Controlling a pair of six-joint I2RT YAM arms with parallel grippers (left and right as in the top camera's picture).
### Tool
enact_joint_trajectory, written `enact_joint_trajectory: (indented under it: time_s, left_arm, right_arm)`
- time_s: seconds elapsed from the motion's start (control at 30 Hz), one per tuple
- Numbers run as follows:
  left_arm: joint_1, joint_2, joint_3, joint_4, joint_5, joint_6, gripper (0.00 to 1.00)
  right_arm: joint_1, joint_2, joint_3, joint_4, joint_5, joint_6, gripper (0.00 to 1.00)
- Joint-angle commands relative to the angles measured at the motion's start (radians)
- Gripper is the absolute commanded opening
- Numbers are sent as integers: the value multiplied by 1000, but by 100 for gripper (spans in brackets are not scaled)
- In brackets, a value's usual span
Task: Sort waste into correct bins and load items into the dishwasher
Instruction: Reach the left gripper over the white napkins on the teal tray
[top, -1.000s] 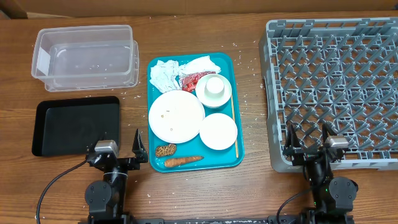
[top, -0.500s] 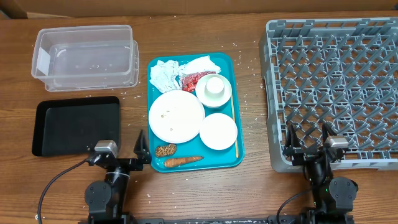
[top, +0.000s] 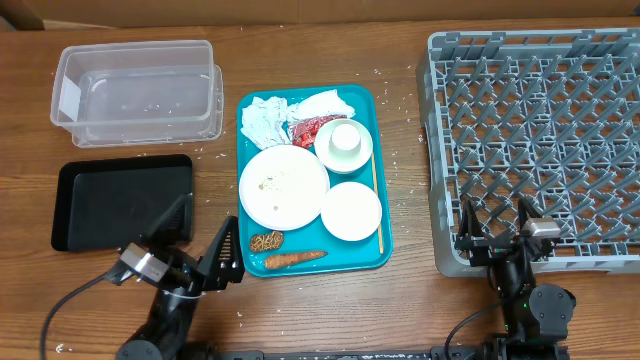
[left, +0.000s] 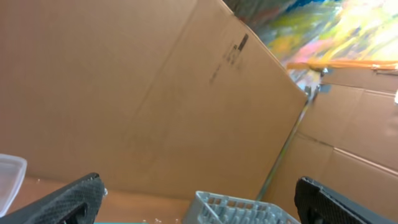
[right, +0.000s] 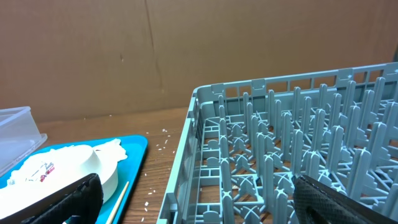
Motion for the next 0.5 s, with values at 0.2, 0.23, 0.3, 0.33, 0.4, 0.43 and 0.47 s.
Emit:
enact_joint_trajectory:
  time_s: [0.2, 0.23, 0.3, 0.33, 0.4, 0.43, 0.47]
  left_arm:
    - [0, 408, 594, -593, 24, 316, 100]
    - [0, 485, 667, -661, 26, 338, 100]
    - [0, 647, 821, -804, 43, 370, 100]
    - [0, 717, 890, -864, 68, 393, 100]
    - [0, 883, 1053, -1000, 164, 457, 100]
    - [0, 961, 1128, -1056, 221, 472, 100]
    - [0, 1056, 1212, -1109, 293, 462, 100]
  right_arm:
    - [-5, -11, -10, 5, 10, -3, 100]
    - [-5, -11, -10, 5, 10, -3, 100]
    - [-5, -11, -10, 5, 10, -3, 100]
    - [-5, -11, -10, 5, 10, -3, 100]
    - [-5, -11, -10, 5, 10, -3, 100]
    - [-5, -11, -10, 5, 10, -3, 100]
    - [-5, -11, -10, 5, 10, -3, 100]
